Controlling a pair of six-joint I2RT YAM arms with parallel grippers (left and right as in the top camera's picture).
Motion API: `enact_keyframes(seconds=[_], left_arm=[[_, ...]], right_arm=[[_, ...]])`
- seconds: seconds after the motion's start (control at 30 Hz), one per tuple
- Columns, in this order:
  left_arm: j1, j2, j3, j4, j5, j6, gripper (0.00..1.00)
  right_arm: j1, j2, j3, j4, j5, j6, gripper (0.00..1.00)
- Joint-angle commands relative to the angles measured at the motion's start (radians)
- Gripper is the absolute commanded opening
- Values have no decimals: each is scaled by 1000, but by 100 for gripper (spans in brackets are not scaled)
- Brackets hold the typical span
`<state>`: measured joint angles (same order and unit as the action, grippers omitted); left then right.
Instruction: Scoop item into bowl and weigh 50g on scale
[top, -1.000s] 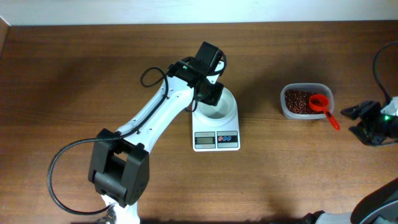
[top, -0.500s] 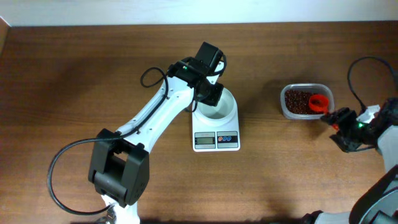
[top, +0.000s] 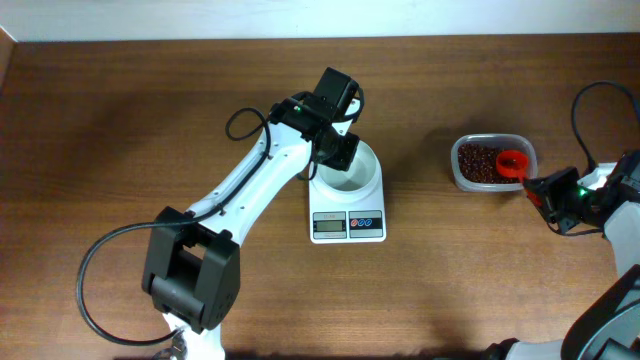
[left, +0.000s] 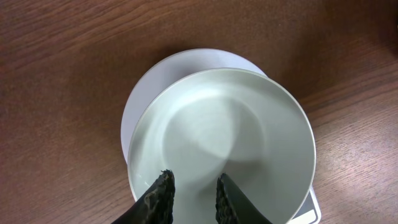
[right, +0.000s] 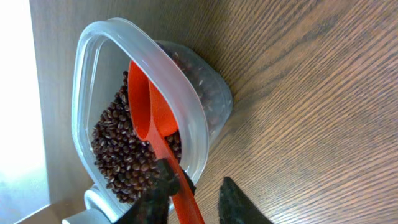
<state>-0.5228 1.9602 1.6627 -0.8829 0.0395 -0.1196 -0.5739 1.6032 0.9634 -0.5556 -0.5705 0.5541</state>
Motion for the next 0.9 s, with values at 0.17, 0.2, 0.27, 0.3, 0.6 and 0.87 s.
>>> enact_keyframes(seconds=[0.17,0.2,0.27,0.3,0.6,0.87], left_arm=[[-5,11,6,-1,-10,9,25],[-5,11,6,-1,-10,9,26],[-5,11,6,-1,-10,9,26],[-5,11,6,-2,-10,9,25],[-5,11,6,-2,-10,9,27],[-5,11,6,1,-10,9,0]], right_arm=[[5,-23,42,-21,-2,0,16],[5,-31,55,-24,-2,0,16],[5,-37,68,-29,-2,-13,15],[5,-37,77,-49,0,-61,13],[85,-37,207,-187,168,-208,4],[257,-35,340,-284,366,-373,4]])
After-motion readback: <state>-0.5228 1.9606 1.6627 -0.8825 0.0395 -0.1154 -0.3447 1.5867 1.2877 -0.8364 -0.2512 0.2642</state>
